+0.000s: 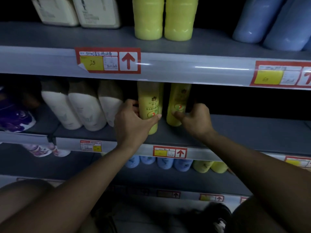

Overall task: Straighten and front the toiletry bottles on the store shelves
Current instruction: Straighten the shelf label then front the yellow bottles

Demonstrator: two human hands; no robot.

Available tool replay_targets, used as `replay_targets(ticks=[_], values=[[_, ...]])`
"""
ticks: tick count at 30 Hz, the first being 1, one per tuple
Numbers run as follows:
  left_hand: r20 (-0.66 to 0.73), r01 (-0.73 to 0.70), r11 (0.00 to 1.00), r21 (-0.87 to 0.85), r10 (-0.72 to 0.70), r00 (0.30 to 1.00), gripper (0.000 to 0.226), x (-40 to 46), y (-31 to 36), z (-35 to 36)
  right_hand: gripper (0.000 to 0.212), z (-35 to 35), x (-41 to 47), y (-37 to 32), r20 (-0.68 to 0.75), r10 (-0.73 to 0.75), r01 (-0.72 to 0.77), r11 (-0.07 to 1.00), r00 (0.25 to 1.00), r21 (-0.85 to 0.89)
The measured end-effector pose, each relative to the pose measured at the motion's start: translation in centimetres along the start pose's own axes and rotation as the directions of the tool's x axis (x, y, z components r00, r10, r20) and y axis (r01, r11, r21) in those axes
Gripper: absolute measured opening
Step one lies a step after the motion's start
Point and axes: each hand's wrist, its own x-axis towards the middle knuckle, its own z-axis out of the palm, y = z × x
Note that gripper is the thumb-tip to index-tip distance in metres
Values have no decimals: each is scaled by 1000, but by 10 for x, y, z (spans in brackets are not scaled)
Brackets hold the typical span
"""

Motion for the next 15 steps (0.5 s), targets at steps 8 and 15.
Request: replay_targets(ticks=[8,15], values=[[-19,-18,1000,-21,18,1000,63,-2,-4,6,35,6,2,-3,44,-43,42,999,998,23],[83,-29,999,-17,30,996,66,-7,-10,2,35,6,3,3,47,-28,32,997,998,-77]])
